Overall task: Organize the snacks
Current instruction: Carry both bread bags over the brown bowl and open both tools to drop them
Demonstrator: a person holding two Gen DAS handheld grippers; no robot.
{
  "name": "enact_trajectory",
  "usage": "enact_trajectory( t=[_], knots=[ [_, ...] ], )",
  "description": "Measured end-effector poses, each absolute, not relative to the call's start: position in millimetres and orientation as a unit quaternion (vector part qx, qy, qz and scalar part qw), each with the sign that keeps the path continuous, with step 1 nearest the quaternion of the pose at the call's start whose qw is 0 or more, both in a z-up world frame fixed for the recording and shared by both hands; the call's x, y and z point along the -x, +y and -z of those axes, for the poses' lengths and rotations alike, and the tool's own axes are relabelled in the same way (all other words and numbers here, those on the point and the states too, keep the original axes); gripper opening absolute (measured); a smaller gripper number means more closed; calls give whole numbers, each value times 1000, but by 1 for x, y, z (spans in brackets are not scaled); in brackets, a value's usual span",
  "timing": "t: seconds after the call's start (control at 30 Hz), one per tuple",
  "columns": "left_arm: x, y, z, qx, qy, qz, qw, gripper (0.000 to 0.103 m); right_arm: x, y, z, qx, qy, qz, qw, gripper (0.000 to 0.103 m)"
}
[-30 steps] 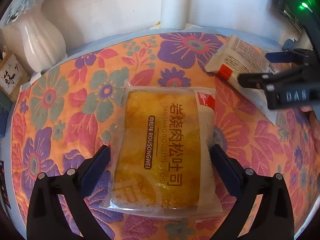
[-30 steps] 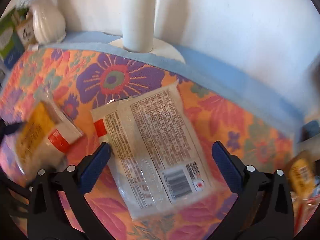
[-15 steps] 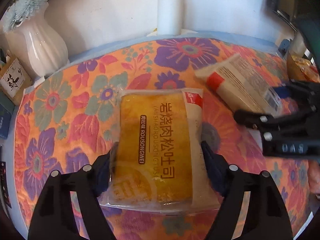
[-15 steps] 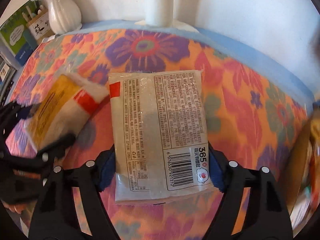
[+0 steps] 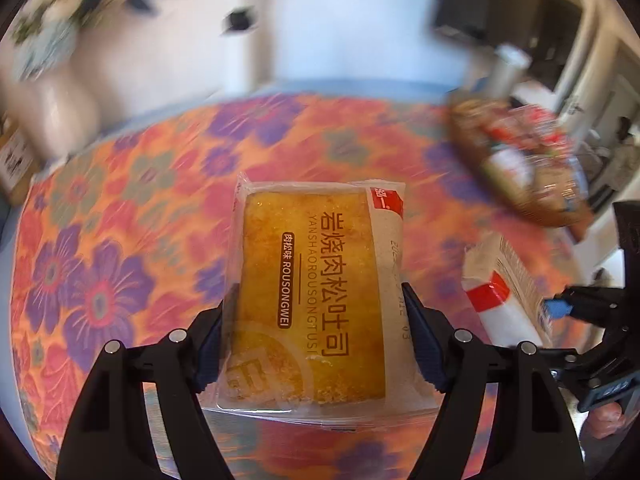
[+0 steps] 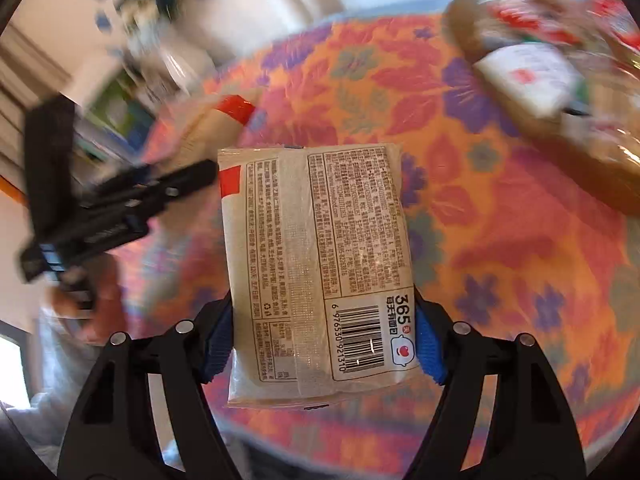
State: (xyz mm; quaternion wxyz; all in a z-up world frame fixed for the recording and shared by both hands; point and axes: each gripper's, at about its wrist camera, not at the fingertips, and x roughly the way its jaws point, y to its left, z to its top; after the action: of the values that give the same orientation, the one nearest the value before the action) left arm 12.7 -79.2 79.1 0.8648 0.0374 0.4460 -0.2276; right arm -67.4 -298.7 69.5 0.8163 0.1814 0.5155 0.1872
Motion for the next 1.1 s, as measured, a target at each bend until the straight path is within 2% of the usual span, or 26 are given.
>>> enact_trajectory(
  t=[0.17,0.33,0.5,0.7,0.77,0.8,0.83,0.87,1.1],
  knots=[
    [-7,-130,-129,-26,404,300,864,74,91,-348,-156,-167,416,-135,884,75],
    [-28,-201,-171,-30,372,353,858,74,60,-394,-200,-102,373,19,922,75],
    [-65,-257,-179,-7,366,383,848,74,9,-427,-199,-65,380,113,916,75],
    [-102,-293,-148,33,377,419,825,75,-22,-462,-173,-72,412,129,899,76],
    [-109,-301,-134,31,388,431,815,77,-18,-464,-168,-68,410,131,900,81],
    [-112,-302,-130,32,391,430,813,79,-15,-470,-169,-68,407,128,902,84],
    [-115,-301,-124,36,395,433,809,86,-15,-468,-168,-68,405,126,903,85],
    [-118,-297,-121,43,397,435,807,87,-12,-468,-167,-68,404,125,904,86],
    [-128,-279,-115,94,415,448,786,87,-6,-466,-164,-89,398,107,907,86]
  ],
)
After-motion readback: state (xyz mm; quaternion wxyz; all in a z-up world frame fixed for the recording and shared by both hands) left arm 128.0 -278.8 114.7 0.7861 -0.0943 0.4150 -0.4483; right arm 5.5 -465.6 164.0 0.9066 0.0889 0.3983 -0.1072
